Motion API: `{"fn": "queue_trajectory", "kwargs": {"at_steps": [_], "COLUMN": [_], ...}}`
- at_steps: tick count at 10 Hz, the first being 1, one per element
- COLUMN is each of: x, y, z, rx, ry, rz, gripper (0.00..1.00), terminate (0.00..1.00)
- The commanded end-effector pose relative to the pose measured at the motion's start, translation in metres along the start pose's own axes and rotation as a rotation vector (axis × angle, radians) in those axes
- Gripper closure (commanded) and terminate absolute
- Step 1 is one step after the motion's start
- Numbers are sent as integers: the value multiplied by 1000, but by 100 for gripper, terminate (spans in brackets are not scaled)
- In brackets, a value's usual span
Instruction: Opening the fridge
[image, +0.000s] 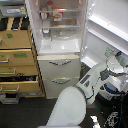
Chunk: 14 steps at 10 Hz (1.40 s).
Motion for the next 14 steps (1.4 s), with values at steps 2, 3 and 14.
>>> {"fn": "queue_trajectory", "kwargs": {"at_steps": [2, 3, 14], "x": [-24, -134, -598], "y": [-154, -92, 113], "z": [-47, -60, -17], "rx": [47, 88, -3], "ry": [46, 91, 34], "rz": [-381, -383, 63], "gripper": [0, 0, 0], "terminate": [0, 0, 0]}}
